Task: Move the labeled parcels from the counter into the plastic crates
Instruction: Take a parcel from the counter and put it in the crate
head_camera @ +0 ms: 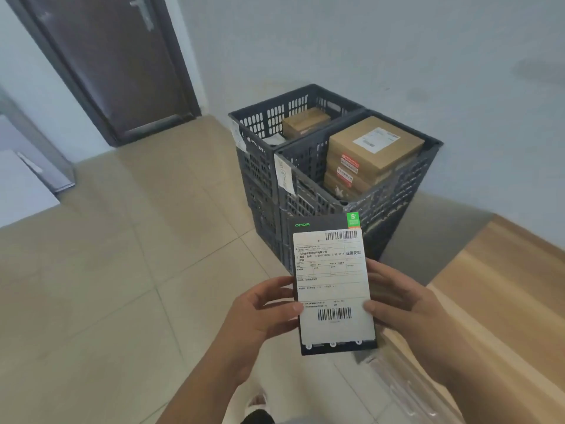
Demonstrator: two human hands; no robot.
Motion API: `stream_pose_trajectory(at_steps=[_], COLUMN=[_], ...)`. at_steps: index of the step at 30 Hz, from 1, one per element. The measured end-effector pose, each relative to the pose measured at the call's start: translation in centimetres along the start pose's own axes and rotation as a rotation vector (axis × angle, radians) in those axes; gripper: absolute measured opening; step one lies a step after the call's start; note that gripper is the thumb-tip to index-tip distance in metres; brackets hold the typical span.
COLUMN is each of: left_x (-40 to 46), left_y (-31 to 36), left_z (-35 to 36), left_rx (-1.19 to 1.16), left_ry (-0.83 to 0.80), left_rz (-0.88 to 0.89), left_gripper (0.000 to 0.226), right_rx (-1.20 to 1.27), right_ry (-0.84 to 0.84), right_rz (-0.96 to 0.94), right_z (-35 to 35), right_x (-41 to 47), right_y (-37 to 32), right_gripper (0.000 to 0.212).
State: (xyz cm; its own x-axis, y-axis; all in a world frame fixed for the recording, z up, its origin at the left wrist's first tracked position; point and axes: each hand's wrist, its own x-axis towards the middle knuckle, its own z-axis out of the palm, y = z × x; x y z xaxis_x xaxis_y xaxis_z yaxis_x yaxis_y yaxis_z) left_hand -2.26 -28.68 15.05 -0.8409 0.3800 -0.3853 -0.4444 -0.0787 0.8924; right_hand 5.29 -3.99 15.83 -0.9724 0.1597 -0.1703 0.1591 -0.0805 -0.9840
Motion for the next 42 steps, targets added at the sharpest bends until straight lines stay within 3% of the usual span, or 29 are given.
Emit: stream_pose_trajectory(at_steps=[9,13,19,28,34,42], left_x=[4.3,7.1,13.3,26.4,36.8,46.7], left_y=[5.6,6.5,7.8,15.6,22.8,25.9], left_z=[-13.9,-17.3,-18.9,-22.0,-21.0,-18.3], left_rx=[-0.058,-0.074,-0.076,-0.001,0.143,0.370], left_ry=[0.027,0.009,0.016,0.237,0.304,0.322], left_rz=[0.038,-0.012,-0.053,-0.048,0.074,0.271], left_gripper=[0.052,0.056,0.043,0.040,0.043,0.037], right_rx=[-0.091,-0.085,-0.080,-0.019,-0.061,0.024], right_ry=[-0.041,-0.037,-0.043,-0.057,-0.024,0.149], right_rz=[-0.015,0.037,0.103,0.134,0.065,0.030], right_z=[13.0,15.6,15.6,18.9,19.2,19.9], right_x=[10.2,13.5,19.7,37.4,48.3,57.7], right_y=[-1.3,-0.4,-0.6,-1.7,-4.6,-6.8], right_gripper=[0.067,0.065,0.061,0.054,0.043,0.062])
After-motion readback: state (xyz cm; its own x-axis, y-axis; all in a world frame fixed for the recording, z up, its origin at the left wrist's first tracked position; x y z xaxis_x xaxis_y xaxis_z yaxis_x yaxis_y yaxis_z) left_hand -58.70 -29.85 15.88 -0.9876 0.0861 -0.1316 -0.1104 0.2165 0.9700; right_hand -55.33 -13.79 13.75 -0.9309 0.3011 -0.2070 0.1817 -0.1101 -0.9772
